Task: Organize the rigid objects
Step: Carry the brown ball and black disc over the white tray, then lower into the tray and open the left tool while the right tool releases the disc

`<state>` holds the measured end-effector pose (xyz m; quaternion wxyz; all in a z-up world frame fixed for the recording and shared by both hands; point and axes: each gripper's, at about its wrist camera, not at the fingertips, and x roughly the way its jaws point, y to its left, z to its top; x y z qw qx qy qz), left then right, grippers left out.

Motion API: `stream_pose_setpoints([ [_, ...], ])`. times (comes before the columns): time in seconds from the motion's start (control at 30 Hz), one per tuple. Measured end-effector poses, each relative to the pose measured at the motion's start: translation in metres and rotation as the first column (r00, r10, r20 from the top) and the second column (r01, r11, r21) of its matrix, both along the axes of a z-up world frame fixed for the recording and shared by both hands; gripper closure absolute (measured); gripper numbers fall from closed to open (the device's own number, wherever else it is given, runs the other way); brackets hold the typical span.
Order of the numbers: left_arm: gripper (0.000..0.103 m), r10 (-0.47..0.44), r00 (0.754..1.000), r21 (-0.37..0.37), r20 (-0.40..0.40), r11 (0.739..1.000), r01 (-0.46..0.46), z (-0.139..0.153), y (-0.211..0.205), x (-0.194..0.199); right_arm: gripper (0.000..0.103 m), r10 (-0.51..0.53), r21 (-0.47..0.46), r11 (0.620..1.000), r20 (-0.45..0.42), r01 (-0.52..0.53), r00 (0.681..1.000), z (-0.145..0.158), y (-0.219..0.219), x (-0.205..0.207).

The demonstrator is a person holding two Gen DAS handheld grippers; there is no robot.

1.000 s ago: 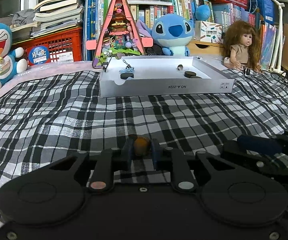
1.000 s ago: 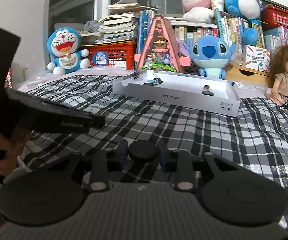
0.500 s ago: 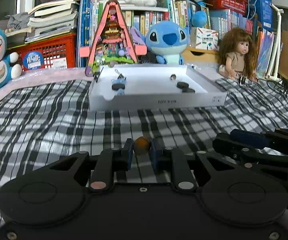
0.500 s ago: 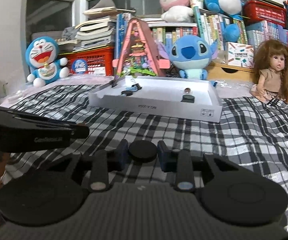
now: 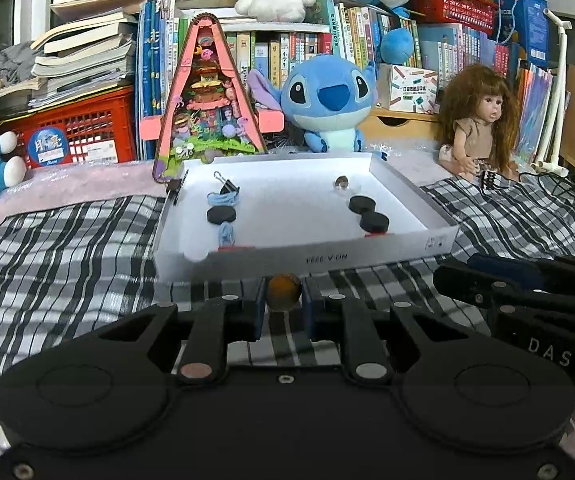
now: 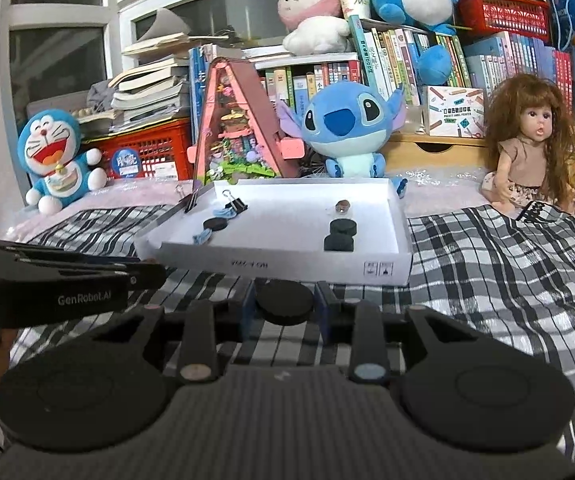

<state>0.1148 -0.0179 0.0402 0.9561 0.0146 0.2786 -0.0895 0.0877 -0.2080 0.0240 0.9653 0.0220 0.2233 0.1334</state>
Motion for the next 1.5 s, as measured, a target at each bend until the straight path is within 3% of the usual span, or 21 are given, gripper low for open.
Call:
stream_pose_setpoints([
  [0.57, 0.085, 0.015, 0.999, -0.008, -0.036, 1.000, -0.015, 0.009, -0.004, 0.082, 0.066, 0.004, 0.090, 0.996, -0.094, 0.005, 0.996, 0.022, -0.002, 0.082],
  [0.87, 0.085, 0.005, 0.998, -0.016, -0.058, 1.000, -0.005, 0.000, -0.006, 0.129, 0.066, -0.008, 0.120, 0.992, -0.170, 0.029, 0.985, 0.028, 0.000, 0.134],
  [1.2, 0.085, 0.028, 0.994, -0.039, -0.107, 0.999, -0.032, -0.010, -0.003, 0.164, 0.066, -0.006, 0.181, 0.982, -0.277, 0.058, 0.961, 0.019, 0.003, 0.181],
  [1.5, 0.085, 0.042, 0.992, -0.036, -0.119, 0.998, -0.046, -0.021, -0.006, 0.182, 0.066, -0.020, 0.169, 0.982, -0.334, 0.081, 0.942, 0.004, 0.011, 0.205],
])
